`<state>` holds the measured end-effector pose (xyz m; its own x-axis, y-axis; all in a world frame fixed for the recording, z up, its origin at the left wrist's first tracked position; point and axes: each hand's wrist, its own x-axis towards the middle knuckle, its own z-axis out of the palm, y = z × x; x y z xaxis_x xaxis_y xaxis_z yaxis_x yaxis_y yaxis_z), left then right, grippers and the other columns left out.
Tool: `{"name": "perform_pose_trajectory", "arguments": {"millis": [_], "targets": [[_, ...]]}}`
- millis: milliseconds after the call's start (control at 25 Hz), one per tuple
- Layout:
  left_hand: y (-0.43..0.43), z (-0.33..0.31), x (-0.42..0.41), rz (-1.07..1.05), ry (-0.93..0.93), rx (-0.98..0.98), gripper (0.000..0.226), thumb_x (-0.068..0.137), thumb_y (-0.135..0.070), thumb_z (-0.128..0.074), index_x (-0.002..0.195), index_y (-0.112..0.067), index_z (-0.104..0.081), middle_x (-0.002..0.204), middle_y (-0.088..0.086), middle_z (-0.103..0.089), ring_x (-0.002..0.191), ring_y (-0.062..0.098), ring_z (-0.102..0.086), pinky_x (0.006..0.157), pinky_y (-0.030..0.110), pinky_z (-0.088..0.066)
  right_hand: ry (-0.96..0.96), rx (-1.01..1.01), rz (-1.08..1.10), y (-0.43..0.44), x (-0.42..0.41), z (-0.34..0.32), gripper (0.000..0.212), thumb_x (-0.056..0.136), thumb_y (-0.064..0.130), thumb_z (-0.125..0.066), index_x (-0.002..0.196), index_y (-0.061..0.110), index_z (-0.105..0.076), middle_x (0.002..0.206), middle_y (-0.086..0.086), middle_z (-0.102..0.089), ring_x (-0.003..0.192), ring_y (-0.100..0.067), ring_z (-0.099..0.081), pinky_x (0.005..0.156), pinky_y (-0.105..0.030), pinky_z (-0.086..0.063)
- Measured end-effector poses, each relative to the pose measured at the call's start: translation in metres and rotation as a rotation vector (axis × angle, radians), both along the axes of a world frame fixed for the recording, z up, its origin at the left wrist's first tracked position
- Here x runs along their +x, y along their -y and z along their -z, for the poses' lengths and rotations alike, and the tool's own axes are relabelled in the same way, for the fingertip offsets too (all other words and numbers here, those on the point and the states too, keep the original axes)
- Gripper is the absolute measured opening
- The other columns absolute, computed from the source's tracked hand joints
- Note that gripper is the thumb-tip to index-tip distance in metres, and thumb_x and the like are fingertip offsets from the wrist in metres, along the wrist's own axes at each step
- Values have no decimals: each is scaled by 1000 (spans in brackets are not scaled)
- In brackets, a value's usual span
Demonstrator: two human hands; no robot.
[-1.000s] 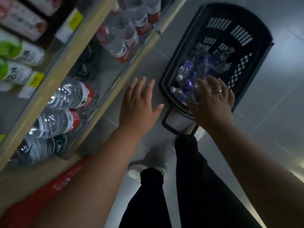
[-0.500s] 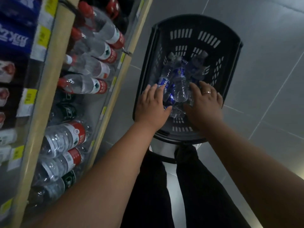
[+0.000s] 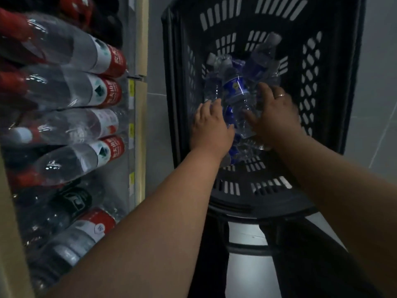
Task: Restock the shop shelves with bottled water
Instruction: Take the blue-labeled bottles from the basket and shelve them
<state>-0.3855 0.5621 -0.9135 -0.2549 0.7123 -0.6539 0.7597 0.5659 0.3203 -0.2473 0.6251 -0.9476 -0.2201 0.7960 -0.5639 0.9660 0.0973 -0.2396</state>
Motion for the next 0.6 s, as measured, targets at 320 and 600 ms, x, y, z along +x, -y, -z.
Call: {"name": "perform_pose_trajectory", "arguments": {"millis": [320,600], "targets": [[-9,42,-7,-140,59,132,72,90,-29,-63,150,-12,-26,154,10,-30,142,27,-28,117,41,-27,-258,-122,299,-3,-37,89,83,82,48,-68,149,26,-24,139,-12,-50,120,-32,-54,95,-44,-48],[-14,36,-6,-119,46,99,72,90,-27,-62,150,-13,-25,152,9,-31,139,26,-32,115,38,-30,-298,-89,392,7,-18,72,78,83,34,-69,147,29,-25,130,-7,-57,113,-25,-58,86,-38,-49]]}}
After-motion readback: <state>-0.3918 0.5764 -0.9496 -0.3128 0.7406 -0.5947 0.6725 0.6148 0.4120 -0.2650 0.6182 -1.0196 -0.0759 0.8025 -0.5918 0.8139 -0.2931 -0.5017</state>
